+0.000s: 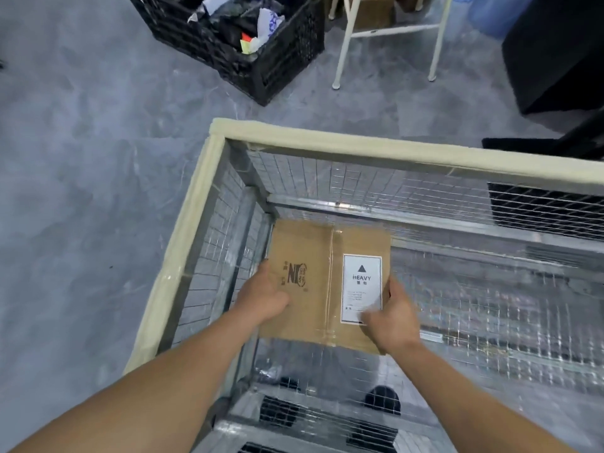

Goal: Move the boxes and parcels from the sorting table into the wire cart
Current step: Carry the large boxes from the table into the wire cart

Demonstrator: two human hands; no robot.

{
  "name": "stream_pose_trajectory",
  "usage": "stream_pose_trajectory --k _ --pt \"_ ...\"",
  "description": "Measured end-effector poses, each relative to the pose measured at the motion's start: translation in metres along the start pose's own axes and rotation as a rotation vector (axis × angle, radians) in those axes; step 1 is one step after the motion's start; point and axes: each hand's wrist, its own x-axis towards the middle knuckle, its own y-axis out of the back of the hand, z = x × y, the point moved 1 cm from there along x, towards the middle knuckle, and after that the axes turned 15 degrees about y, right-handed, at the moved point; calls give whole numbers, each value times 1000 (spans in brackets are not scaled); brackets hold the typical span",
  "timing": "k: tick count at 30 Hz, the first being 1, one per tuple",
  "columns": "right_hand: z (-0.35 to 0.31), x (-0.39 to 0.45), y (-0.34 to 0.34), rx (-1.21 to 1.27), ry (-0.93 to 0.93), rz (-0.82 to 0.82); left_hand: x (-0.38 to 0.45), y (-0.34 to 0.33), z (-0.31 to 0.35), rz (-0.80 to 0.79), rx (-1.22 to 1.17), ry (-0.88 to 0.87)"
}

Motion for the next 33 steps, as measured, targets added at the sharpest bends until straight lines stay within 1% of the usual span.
stream_pose_trajectory --k 4,7,11,16,19,22,25,28,30,33 --pt "23 29 -15 -7 -30 -23 31 -14 9 -8 -29 -8" --pt "31 49 -22 -11 -12 -51 50 -19 13 -40 -77 -8" --pt "41 68 -32 66 16 -130 67 -19 23 -88 -117 -6" --pt "46 79 -39 114 56 -201 77 -20 29 -118 -66 15" --pt "46 78 -37 80 65 -235 76 -21 29 -121 -30 46" --pt "41 73 -32 50 77 -240 68 -20 29 -109 -11 35" --pt "26 59 -20 39 92 -230 47 -14 36 -88 39 -22" --pt "-1 35 1 22 86 -209 9 -3 46 -50 166 -115" --pt "-22 14 20 -2 64 -178 -27 8 53 31 312 -210" --pt "-59 -22 55 -100 56 -134 -87 26 65 173 570 -388"
